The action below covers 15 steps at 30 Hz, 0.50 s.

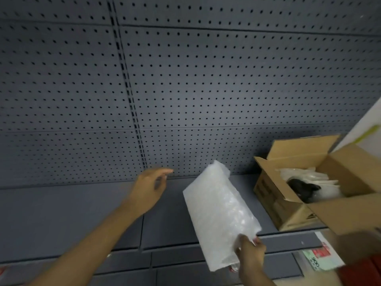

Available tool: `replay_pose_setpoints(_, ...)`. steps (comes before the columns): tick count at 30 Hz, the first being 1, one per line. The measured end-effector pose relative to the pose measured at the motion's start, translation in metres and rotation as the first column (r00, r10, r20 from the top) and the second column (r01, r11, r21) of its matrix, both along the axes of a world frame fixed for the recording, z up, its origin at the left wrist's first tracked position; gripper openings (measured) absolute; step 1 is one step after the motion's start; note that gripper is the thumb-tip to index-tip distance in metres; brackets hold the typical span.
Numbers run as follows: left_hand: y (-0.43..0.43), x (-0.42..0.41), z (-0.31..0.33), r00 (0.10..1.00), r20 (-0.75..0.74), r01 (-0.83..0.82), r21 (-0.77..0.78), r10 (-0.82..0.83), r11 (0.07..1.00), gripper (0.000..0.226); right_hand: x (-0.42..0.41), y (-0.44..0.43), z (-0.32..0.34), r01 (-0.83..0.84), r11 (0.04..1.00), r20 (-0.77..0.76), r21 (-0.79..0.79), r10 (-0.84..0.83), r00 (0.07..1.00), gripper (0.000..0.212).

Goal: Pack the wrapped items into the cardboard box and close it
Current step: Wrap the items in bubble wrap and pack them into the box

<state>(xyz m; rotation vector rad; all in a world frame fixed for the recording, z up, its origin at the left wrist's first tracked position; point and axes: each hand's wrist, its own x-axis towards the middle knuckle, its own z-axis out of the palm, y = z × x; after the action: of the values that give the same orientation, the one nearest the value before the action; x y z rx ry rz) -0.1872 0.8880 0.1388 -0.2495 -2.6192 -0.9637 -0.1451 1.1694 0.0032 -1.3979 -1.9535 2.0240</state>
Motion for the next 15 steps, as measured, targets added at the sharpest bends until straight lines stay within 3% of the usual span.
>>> replay_pose_setpoints(4,0.03,0.0,-0.038,0.977,0.191,0.103,-0.035,-0.095,0.994,0.029,-0.008,0.025,-0.019,0.057,0.99,0.166,-0.132,-0.035,0.986,0.036)
replay_pose_setpoints(9,0.064,-0.008,-0.104,0.863,0.473,0.258,-0.105,-0.18,0.96,0.038,-0.004,0.039,-0.021,0.011,0.996,0.193,-0.092,0.007,0.981,0.035)
replay_pose_setpoints(12,0.088,-0.019,-0.128,0.828,0.518,0.329,-0.136,-0.216,0.935,0.045,-0.011,0.046,-0.033,0.164,0.983,0.221,-0.087,-0.142,0.965,0.066)
replay_pose_setpoints(15,0.114,-0.035,-0.156,0.817,0.535,0.372,-0.206,-0.215,0.905,0.048,-0.017,0.045,-0.053,0.084,0.977,0.168,-0.198,-0.051,0.984,0.084)
